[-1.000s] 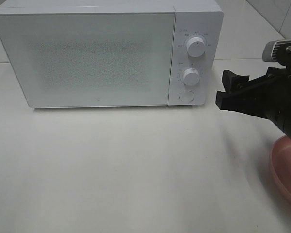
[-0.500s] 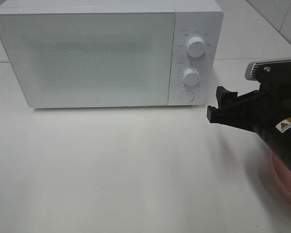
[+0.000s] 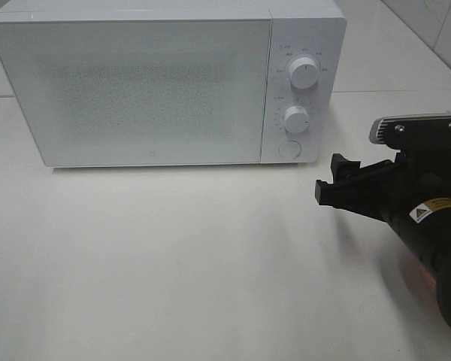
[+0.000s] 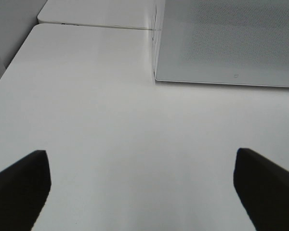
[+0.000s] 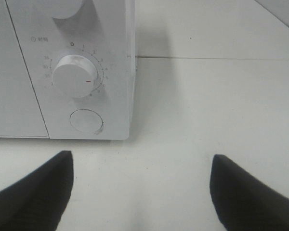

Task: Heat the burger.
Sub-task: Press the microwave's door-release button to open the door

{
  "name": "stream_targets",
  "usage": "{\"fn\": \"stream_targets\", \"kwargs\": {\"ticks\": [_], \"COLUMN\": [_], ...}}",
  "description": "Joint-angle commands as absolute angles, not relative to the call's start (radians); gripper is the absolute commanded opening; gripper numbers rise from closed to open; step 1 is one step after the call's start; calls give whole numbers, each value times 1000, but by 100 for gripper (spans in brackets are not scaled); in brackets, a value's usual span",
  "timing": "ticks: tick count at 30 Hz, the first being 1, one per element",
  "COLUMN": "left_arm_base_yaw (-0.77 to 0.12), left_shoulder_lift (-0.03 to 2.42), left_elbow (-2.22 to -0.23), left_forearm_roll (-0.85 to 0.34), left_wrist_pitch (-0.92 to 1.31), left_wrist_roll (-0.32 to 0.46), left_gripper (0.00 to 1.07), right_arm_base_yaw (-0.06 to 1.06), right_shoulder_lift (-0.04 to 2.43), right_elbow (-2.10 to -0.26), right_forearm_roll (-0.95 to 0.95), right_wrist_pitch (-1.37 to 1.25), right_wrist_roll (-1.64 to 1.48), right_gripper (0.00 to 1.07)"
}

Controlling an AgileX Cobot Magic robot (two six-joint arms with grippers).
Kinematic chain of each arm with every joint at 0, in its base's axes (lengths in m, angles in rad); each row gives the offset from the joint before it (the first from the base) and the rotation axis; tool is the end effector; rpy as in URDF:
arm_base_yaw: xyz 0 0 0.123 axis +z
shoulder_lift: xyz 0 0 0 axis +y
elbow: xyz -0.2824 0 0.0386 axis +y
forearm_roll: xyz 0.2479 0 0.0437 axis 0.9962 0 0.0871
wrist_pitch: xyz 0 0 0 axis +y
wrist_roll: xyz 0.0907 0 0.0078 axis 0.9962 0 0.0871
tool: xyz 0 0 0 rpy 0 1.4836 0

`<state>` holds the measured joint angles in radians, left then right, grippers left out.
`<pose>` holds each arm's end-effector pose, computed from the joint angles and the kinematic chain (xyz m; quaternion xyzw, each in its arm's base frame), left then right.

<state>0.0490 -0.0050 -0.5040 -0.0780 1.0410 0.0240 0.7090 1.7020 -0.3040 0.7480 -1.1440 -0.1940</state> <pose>-0.0051 -0.0064 0.2801 -0.0093 0.8450 -0.0195 0.5344 0.2107 0.1065 0.1403 -0.0130 0.7836 0.0020 0.6211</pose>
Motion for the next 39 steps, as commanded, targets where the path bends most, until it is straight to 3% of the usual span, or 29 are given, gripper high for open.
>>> {"fn": "stream_targets", "kwargs": {"ticks": [1, 11, 22, 29, 31, 39], "left_arm_base_yaw": [47, 47, 47, 47, 47, 47], "left_shoulder_lift": [-32, -32, -32, -32, -32, -32], "left_elbow": [-504, -504, -504, -504, -504, -504], "left_forearm_roll": [-79, -79, -79, -79, -79, -79], "left_wrist_pitch": [1037, 1037, 1037, 1037, 1037, 1037], "left_wrist_roll": [21, 21, 21, 21, 21, 21], "left_gripper": [98, 98, 98, 98, 98, 98], "right_arm_base_yaw": [714, 714, 714, 714, 714, 714], "right_shoulder_lift": [1719, 1719, 1719, 1719, 1719, 1719], "right_elbow": [-306, -306, -306, -306, -306, -309], "right_forearm_roll": [736, 734, 687, 614, 590, 588], "right_wrist_pitch": [-1150, -1145, -1110, -1107, -1092, -1072], "right_wrist_roll": [-110, 261, 980, 1231, 1312, 1339], "right_gripper": [73, 61, 25, 11, 0, 0]}}
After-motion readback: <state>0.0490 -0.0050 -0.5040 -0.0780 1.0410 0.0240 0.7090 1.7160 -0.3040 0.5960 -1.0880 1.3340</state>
